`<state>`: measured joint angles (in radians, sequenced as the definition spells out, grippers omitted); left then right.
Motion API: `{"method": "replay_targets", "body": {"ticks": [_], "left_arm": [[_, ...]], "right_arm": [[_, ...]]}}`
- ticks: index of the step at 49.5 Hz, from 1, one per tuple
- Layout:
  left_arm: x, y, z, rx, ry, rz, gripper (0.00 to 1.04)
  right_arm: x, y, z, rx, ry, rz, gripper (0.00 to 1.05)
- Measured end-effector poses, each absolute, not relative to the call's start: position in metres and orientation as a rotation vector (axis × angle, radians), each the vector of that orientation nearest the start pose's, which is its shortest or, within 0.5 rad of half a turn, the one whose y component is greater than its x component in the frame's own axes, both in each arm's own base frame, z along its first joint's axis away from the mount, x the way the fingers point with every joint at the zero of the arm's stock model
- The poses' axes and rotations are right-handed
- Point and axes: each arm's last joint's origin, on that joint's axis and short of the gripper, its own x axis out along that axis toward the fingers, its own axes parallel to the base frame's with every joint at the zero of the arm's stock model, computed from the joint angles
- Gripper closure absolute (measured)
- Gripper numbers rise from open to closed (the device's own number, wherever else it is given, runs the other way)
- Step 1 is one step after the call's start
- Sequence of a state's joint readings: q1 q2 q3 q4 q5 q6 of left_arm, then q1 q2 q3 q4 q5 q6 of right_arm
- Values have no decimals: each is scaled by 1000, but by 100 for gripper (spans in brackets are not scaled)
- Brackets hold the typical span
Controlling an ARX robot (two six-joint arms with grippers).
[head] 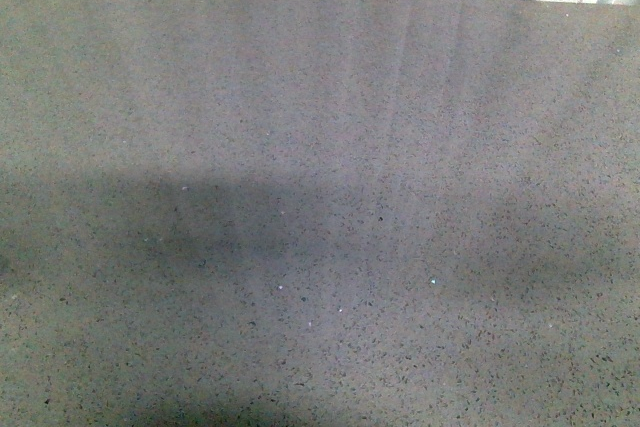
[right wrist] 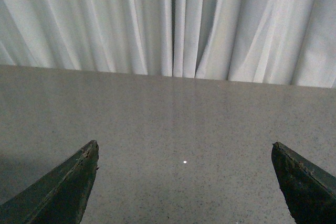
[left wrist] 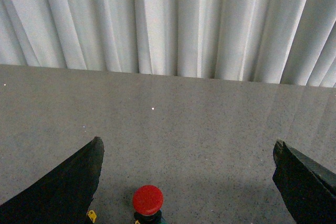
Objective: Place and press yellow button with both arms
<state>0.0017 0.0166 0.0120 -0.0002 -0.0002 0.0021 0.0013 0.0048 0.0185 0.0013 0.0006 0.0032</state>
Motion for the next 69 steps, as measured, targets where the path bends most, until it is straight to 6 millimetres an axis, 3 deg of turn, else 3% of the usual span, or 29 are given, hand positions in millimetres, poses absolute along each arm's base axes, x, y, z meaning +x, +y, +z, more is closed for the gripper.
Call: {"method": "replay_targets", "body": {"ticks": [31,32,35,38,45,52,60,69], "left_arm": [[98,0,166,2,4,2,9],[98,0,166,0,13,-2,9],[100,-1,168,-93,264,-163,9],[113,-1,174,-132,371,-220,9],[160,14,183,-95,361,-149,9],[201,45,159,-55,445,-52,9],[209,71,130,-39,534,7,9],[212,90,121,-57,543,77,9]], "right_arm": [[97,0,170,3,-15,1,9],[97,0,170,3,-15,1,9],[97,0,170,3,-15,0,9],[97,0,170,3,-15,2,9],[97,0,170,4,-15,1,9],[97,0,170,3,-15,2,9],[97,0,170,3,-15,2,9],[97,0,170,3,-15,2,9]]}}
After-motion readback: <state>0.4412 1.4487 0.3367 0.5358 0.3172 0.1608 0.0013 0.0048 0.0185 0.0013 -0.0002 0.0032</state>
